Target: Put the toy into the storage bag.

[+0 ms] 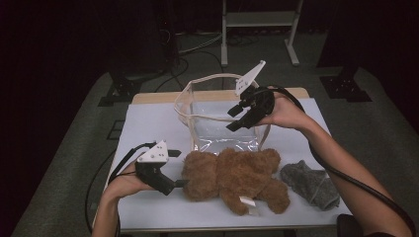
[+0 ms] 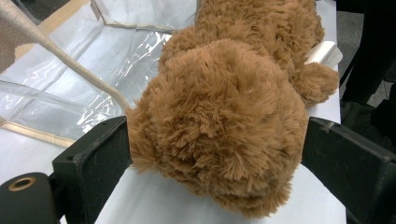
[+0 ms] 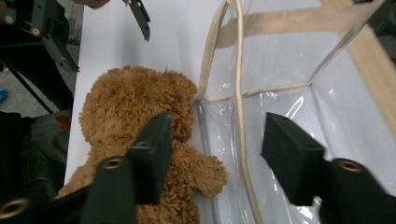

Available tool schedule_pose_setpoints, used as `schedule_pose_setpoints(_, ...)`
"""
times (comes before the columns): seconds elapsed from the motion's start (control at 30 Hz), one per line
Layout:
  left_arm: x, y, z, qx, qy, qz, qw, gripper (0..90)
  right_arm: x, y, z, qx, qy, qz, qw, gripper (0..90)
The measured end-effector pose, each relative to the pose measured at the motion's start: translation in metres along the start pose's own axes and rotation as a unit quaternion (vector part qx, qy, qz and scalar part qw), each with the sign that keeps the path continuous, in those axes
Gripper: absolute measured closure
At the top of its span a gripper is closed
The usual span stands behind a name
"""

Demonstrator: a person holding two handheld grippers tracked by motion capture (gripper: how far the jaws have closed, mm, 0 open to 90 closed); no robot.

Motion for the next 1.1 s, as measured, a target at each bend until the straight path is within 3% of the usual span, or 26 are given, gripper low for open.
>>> schedule_pose_setpoints(0.27,0.002,0.002,-0.002,-0.005,0.001,0.0,1.0,7.2,0.0,0.019,-0.016,0.01,-0.002,-0.016,0.9998,29.1)
schedule_pose_setpoints(0.5,0.006,0.004,-0.002,-0.008,0.007,-0.003,0.9999,7.2,0.005,0.051,-0.015,-0.002,-0.011,-0.042,0.999,28.1)
schedule_pose_setpoints(0.73,0.009,0.005,-0.005,-0.014,0.007,-0.005,0.9999,7.2,0.022,0.073,0.009,-0.027,0.01,-0.048,0.9984,25.9)
schedule_pose_setpoints(0.9,0.011,0.008,-0.006,-0.018,0.008,-0.008,0.9998,7.2,0.038,0.077,0.033,-0.045,0.028,-0.041,0.9977,25.5)
schedule_pose_setpoints(1.1,0.013,0.01,-0.008,-0.021,0.009,-0.01,0.9997,7.2,0.047,0.076,0.057,-0.049,0.054,-0.039,0.9966,23.9)
Point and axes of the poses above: each handheld gripper's, and its own axes: z roughly forward along the jaws, x roughly out of its underside, y roughly to its left, the point moved 8 cm from there along z, roughly forward along the jaws, and after that the axes turned 5 degrees about -x, right-handed, at the moved point
